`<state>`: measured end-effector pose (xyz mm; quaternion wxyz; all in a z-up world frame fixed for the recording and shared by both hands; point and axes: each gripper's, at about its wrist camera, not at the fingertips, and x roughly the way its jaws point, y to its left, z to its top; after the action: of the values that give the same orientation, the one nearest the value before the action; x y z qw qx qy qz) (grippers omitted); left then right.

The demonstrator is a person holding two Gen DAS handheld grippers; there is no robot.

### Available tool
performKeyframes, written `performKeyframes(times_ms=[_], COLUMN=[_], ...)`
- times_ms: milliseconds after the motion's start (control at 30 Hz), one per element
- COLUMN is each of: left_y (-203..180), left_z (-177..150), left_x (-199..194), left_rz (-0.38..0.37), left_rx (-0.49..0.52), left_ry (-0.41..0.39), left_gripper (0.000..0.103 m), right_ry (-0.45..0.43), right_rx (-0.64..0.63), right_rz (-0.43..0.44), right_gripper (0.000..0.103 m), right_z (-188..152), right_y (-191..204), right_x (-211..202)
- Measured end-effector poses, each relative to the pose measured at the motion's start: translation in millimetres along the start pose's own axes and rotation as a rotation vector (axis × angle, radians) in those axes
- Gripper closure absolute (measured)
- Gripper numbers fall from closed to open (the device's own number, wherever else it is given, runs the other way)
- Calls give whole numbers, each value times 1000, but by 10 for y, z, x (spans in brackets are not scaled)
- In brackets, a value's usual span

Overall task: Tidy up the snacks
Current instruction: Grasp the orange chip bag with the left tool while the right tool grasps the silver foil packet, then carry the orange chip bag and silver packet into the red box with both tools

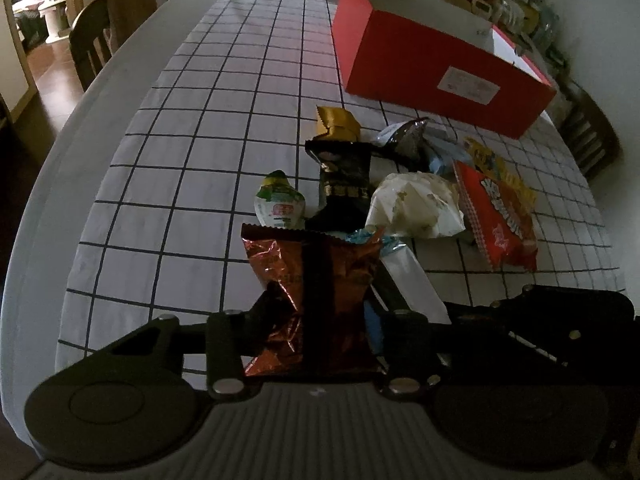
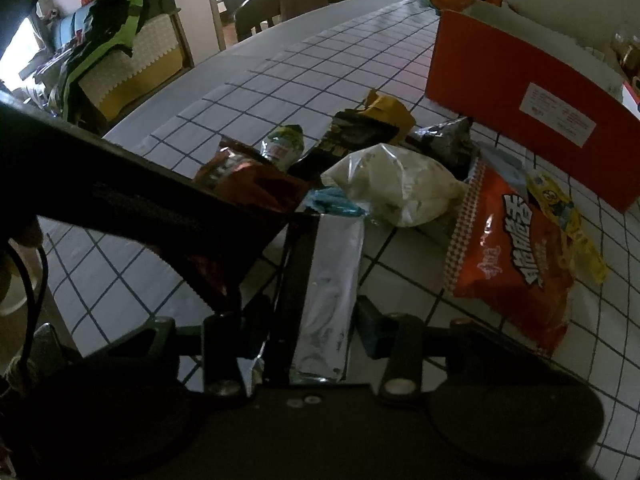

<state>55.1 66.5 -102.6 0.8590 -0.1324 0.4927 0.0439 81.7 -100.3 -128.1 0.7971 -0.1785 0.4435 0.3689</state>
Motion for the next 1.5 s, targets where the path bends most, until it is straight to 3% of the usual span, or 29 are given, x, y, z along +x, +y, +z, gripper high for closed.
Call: performKeyframes(times_ms=[600, 933, 1233, 1500], left_y=[100, 105, -27, -224], left_z=[-157, -109, 161, 604], left_x=[-340, -640, -890, -1047], left_rz=[-21, -31, -36, -50], left_rx=[-84, -105, -76, -25], left_ry=[-47, -97, -167, -249], left_gripper=[66, 66, 66, 66], right_ry=[-28, -110, -226, -321], right_rx=[115, 104, 96, 98], right_rz=[109, 134, 120, 67], right_gripper=[62, 62, 62, 62], right_z=[45, 194, 506, 821], right_y=[-179, -180, -377, -702], right_x=[-330, -658, -980, -1209])
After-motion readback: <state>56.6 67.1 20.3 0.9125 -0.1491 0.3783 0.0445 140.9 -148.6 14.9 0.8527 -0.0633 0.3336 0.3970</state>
